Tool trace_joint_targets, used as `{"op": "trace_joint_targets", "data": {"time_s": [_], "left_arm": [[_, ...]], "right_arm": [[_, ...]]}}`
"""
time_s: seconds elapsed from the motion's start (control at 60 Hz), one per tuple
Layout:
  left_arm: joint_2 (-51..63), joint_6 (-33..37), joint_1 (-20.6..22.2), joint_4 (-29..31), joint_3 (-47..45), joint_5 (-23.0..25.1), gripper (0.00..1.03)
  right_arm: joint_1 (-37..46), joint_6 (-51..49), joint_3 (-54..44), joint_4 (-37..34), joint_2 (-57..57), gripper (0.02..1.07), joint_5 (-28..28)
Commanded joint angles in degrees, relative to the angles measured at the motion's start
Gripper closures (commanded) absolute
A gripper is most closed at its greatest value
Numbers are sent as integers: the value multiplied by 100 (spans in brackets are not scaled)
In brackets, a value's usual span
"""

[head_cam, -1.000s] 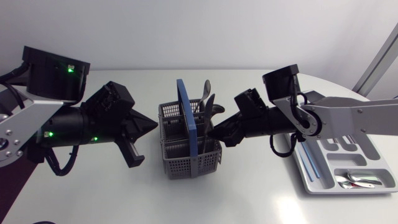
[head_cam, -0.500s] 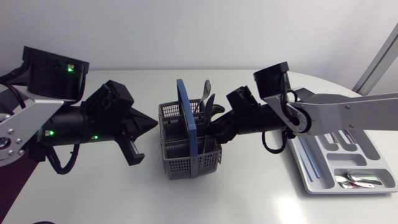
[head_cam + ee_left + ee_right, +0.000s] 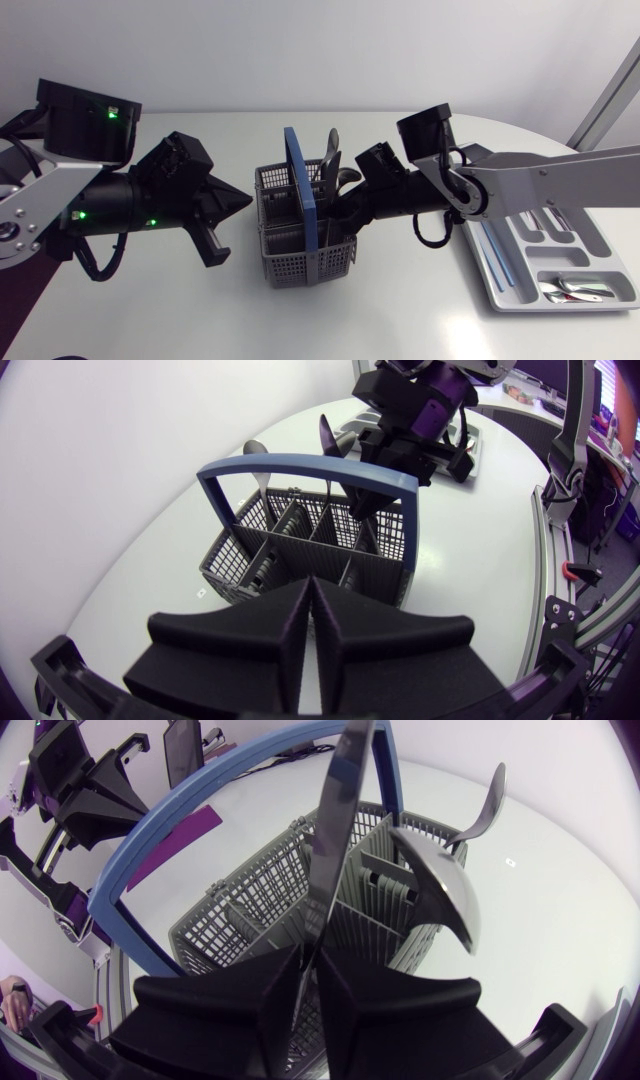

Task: Sort the cutlery from the basket into the organizer compartments.

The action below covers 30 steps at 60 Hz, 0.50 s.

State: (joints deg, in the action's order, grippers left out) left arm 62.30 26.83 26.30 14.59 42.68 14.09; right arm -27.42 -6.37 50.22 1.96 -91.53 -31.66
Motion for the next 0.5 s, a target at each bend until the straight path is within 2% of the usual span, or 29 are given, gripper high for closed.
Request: {"op": "trace_joint_targets", "data": {"time_s": [0.0,0.217,0.483], "left_arm": [[89,24,-46,-53,-146,42,97],[80,24,-46,-53,-163,42,97],[54,24,-46,-35,-163,42,97]], "right_arm": [[-62,101,94,68,-76,100,19],[-141,66,-12,68,197,101,19],[-44,92,58,-319,1251,101,-60]]}}
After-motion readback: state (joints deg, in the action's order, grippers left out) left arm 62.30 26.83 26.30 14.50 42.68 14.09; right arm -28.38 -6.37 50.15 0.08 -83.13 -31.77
